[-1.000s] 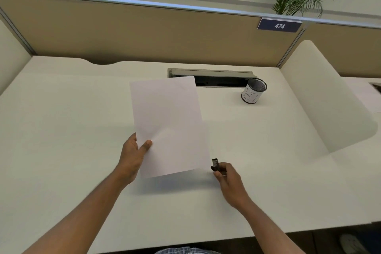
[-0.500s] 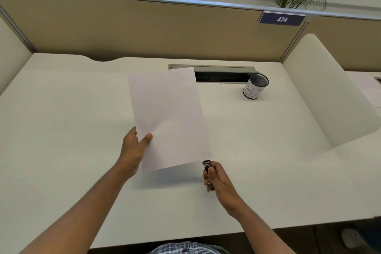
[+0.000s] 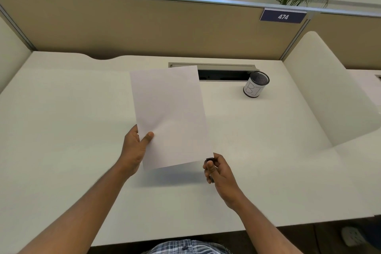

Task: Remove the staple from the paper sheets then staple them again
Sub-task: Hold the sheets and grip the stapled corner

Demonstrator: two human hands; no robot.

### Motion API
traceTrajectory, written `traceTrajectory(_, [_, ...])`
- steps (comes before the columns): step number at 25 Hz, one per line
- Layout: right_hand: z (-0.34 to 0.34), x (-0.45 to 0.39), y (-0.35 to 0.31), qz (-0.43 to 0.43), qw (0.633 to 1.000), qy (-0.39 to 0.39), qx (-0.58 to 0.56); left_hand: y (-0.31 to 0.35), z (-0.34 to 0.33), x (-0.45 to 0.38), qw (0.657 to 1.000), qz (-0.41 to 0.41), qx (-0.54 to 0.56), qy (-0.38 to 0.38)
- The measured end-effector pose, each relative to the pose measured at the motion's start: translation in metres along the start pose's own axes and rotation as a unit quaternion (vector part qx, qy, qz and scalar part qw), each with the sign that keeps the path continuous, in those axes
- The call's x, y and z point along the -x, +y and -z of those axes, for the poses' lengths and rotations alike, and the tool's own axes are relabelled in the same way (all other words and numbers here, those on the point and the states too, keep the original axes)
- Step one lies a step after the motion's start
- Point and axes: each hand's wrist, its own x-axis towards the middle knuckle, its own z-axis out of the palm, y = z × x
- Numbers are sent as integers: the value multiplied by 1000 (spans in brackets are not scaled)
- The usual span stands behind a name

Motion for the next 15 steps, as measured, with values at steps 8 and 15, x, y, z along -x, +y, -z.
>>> traceTrajectory(8, [-1, 2, -3, 2, 1000, 4, 11, -1, 5, -3, 1000, -11, -8, 11])
traceTrajectory(15, [-2, -1, -5, 4, 1000, 0, 15, 0, 6, -3, 999, -15, -28, 2])
